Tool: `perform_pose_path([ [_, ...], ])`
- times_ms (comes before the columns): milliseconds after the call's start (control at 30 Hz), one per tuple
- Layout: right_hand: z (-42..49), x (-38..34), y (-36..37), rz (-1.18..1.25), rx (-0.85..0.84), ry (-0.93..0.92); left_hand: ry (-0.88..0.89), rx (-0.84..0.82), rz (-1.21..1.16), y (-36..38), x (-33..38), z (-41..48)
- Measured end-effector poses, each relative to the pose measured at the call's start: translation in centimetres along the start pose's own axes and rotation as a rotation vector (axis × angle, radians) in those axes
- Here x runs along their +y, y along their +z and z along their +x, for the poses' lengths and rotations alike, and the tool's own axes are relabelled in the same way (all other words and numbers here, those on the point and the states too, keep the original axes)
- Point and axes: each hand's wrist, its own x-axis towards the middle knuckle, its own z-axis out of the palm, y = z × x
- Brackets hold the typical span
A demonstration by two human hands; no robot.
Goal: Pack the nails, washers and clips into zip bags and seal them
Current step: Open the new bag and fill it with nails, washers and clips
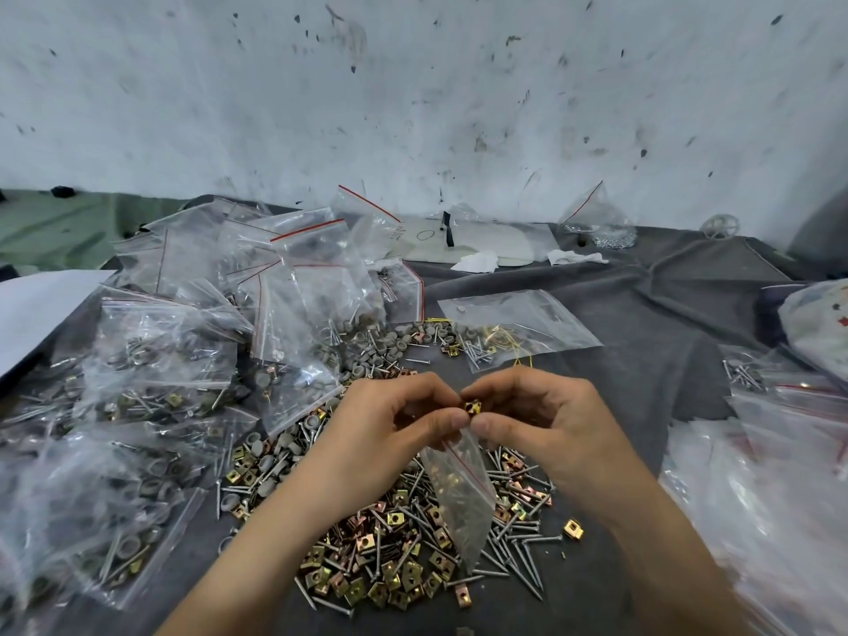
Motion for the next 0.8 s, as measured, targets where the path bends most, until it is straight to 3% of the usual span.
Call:
perform_pose_path([
  [267,-0.2,-0.3,-0.2,0.078,-0.105,0.065,0.17,-0.089,0.164,-0.4,0.5,-0.1],
  [467,-0.3,0.1,-0.3,0.08,-0.008,0.01,0.131,-0.013,0.139,-0.3,0.1,-0.2],
  [600,-0.4,0.3,0.1,0.034,-0.034,-0.009,0.114,0.046,0.159,-0.2,0.0,-0.1],
  [800,-0.4,0.7,0.3,0.024,0.023,-0.017,0.066,-0.032,0.035,-0.3,-0.2,0.0],
])
